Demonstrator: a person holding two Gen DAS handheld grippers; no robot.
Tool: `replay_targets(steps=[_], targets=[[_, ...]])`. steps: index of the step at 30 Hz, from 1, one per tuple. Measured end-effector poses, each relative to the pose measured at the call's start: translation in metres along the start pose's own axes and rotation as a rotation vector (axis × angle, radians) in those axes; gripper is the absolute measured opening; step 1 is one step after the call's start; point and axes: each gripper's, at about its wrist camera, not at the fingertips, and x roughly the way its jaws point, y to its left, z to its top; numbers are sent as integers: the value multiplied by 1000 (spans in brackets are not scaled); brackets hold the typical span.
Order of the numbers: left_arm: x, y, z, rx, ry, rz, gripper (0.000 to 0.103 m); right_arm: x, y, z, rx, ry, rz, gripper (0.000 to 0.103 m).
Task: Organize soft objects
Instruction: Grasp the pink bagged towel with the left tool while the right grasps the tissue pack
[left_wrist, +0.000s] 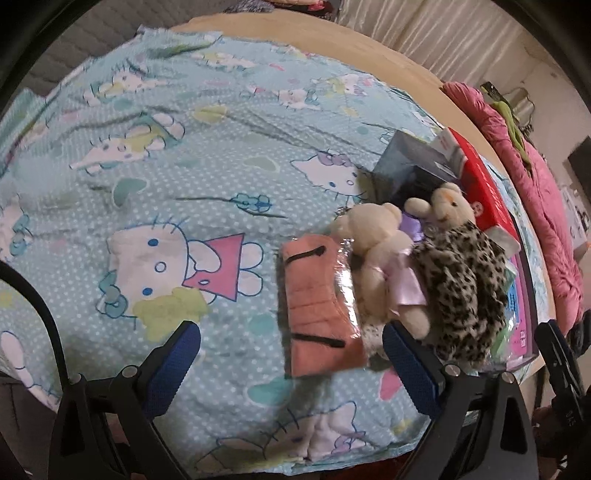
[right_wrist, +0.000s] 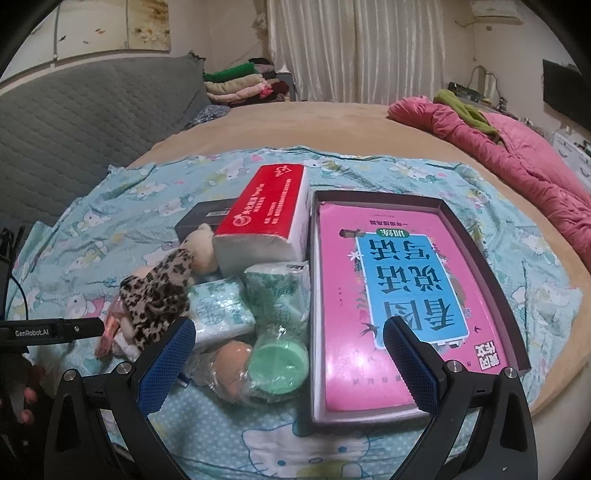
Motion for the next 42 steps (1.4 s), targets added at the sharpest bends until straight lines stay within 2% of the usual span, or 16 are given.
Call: replay_targets(steps=[2,5,13,29,30,32,33,34,38,40,42], targets=[[7,2,2,-14,15,-23,97,4,-2,1,7,1,-2,101],[16,1,4,-16,33,-53,85,11,-4,4,14,2,-9,101],[26,-2,10,-14,28,-64,85,32,-2,13,20,5,-24,101],[36,1,20,-12,13,-62,69,72,17,24,-3,27,-79,98],[37,2,20,-11,13,-63,69,72,18,24,-7,24,-80,95],[38,3,21,-14,14,-66,68,75,20,24,-23,28,-69,74],[39,4,21,-18,15,-69,68,78,20,24,-30,45,-55,60],[39,5,21,-20,16,-71,68,81,20,24,-35,62,-51,56],[42,5,21,-29,18,-75,66,82,16,21,-35,61,-43,52],[44,6,23,-36,22,-77,61,78,13,23,-25,45,-20,49],[46,8,24,-36,22,-76,46,73,11,24,-14,23,3,48]])
